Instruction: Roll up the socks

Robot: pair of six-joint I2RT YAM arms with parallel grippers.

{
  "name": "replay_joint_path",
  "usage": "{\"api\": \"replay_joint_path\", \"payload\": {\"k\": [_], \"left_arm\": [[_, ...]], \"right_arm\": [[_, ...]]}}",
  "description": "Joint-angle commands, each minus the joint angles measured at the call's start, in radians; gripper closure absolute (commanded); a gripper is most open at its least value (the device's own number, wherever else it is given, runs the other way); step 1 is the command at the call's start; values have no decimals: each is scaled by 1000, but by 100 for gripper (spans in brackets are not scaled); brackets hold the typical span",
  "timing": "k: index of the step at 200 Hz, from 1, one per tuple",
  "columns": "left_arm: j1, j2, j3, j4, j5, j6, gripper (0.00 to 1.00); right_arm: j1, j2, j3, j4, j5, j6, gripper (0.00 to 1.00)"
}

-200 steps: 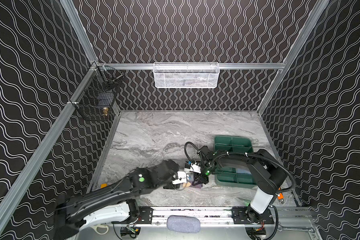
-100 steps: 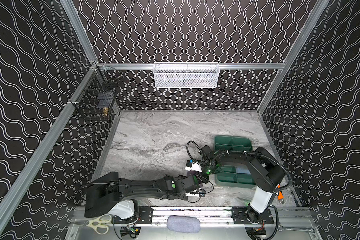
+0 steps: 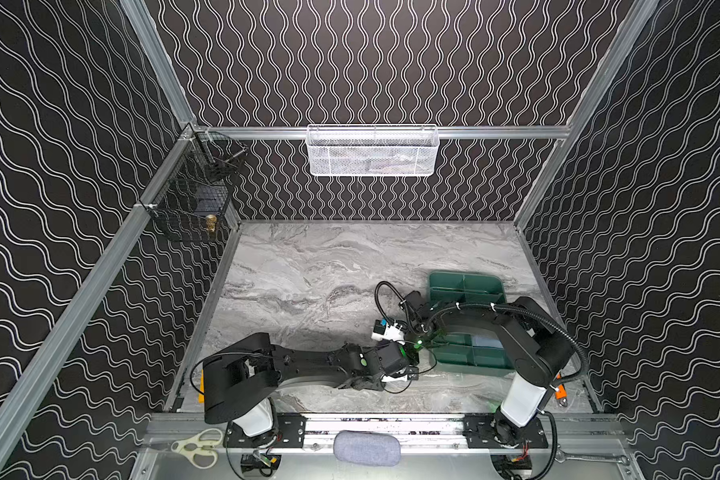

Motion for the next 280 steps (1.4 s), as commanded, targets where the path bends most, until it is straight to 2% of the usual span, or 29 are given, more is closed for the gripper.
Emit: {"api": "replay_joint_path", "payload": {"k": [1, 18, 33, 72, 124, 147, 165, 181, 206, 236, 251, 280], "left_arm": [[14, 9, 7, -29, 63, -43, 100], [28, 22, 47, -108, 106, -74, 100], [38, 38, 73, -172, 135, -105, 100], [40, 36, 74, -224, 172, -151, 100], [85, 63, 158, -341, 225, -214, 100], [130, 110, 245, -433, 327, -220, 100], [161, 190, 346, -532, 393, -241, 100], [180, 263, 412, -576, 439, -251, 100], [227, 381, 475, -603, 489, -264, 100], [264, 466, 529, -594, 507, -275, 100], [271, 484, 544, -577, 512, -275, 99], [298, 519, 560, -558, 525, -267, 100]], "right_arm": [[-1, 11, -22, -39, 372, -43, 100], [-2, -18, -20, -21, 400, -28, 98], [-2, -65, -27, 13, 467, -14, 79], [-2, -278, -43, 115, 543, -3, 56], [-41, -646, -38, 301, 742, 32, 43], [-45, -800, -40, 377, 857, 102, 43], [-45, -934, -70, 378, 868, 127, 44], [-45, -1054, -107, 321, 772, 87, 46], [-33, -1186, -162, 132, 598, -16, 46], [20, -1239, -250, -59, 565, -91, 50], [100, -1246, -308, -89, 610, -86, 50], [336, -1221, -399, -21, 856, -69, 51]]}}
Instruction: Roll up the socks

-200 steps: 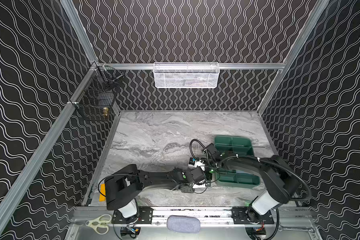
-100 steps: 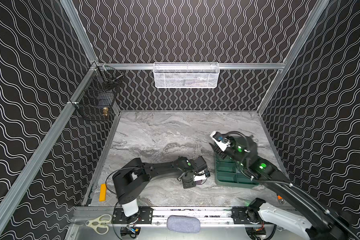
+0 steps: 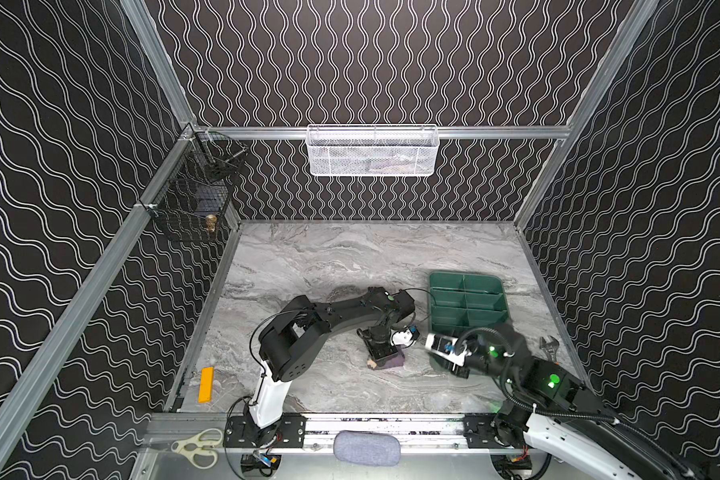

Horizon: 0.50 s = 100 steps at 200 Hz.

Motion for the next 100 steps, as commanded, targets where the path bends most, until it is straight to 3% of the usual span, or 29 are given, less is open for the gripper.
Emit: {"api": "replay_joint_path", "payload": {"k": [1, 19, 41, 71, 100], "left_arm": [[10, 90, -26, 115, -26, -15, 100], [24, 110, -16, 119, -27, -1, 100], [36, 146, 22, 102, -37, 21, 100], [49, 182, 70, 81, -37, 53, 100], [68, 194, 81, 75, -37, 77, 100]], "right_arm": [[137, 19, -51, 15, 187, -19, 51], [269, 86, -99, 118, 313, -56, 50], [371, 268, -132, 298, 405, -86, 49], [395, 538, -108, 461, 454, -106, 48], [380, 649, -126, 588, 448, -165, 46]]}}
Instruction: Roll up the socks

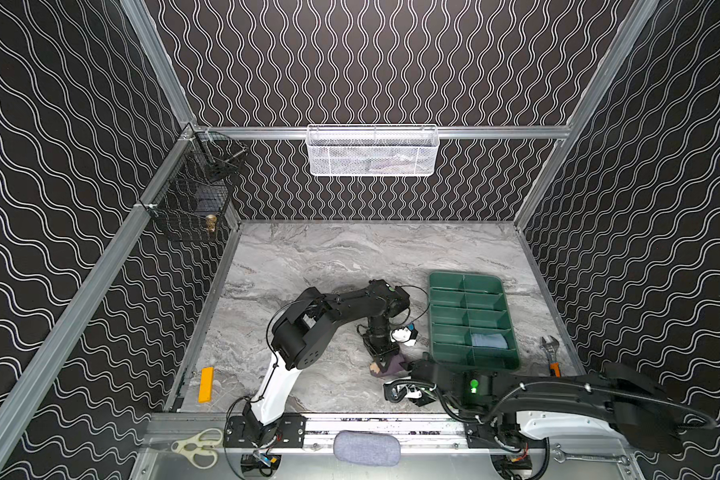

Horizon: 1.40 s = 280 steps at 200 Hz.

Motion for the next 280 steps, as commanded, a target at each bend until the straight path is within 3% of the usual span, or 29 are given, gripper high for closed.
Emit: {"api": "replay_joint_path", "payload": {"k": [1, 55, 77, 97, 111, 143, 164, 207, 238, 265, 280], "left_arm": [[7, 71, -20, 215, -259, 54, 100], [31, 103, -6, 229, -243, 70, 100], [32, 105, 4, 233, -231, 67, 100], [33, 91, -3, 242, -230, 67, 98], [33, 78, -6, 243, -234, 70, 92], [33, 0, -49, 282, -260, 57, 57], [36, -83, -100, 312, -290, 44, 44], [81, -338, -231, 345, -378, -2, 39], [134, -605, -345, 380, -523, -37, 37], [155, -858, -429, 397, -706, -46, 33], [156, -978, -451, 381, -745, -25, 34]], "right_arm": [[-11, 58, -6, 186, 26, -65, 46], [-51, 175, -5, 187, -50, -103, 49], [-63, 248, 24, 124, -55, -68, 58], [-62, 273, 46, 47, -90, -28, 72], [-63, 272, 59, -8, -124, -1, 81], [-63, 281, 119, -188, -220, 81, 99], [-64, 263, 125, -240, -294, 124, 100], [-133, 294, 195, -341, -467, 154, 100], [-213, 349, 277, -421, -626, 155, 100], [-265, 382, 318, -437, -713, 161, 100], [-287, 409, 339, -448, -728, 162, 100]]}}
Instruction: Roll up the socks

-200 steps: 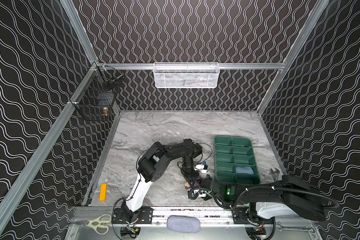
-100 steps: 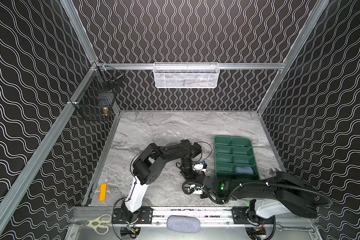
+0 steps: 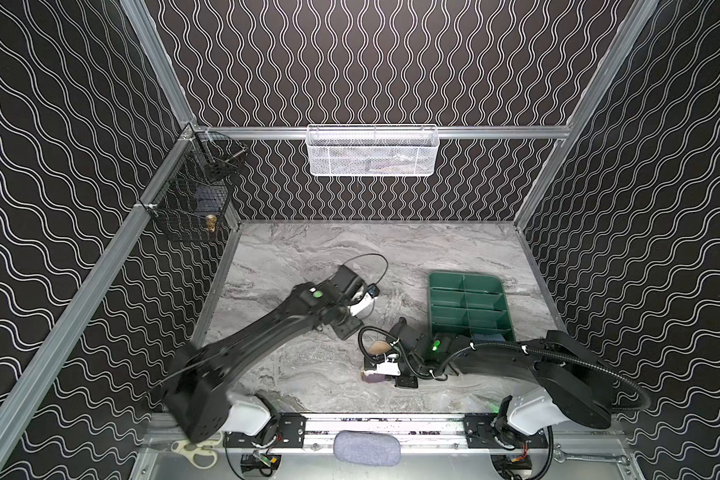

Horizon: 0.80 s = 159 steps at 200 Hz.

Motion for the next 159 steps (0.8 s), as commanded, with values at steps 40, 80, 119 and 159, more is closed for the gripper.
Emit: {"api": "replay_joint_path", "payload": {"k": [40, 80, 119, 159], "left_arm": [[6, -411, -76, 14, -72, 89, 32], [6, -541, -125, -38, 277, 265, 27], [-9, -470, -163, -66, 427, 335, 27], [-305, -298, -230, 34, 75, 362, 27]], "right_arm": [[-108, 120, 99, -272, -187, 10, 100], [-166, 197, 171, -299, -225, 5, 100], [-202, 298, 245, -345, -179, 3, 100], [-228, 347, 296, -333, -152, 1, 100]]}}
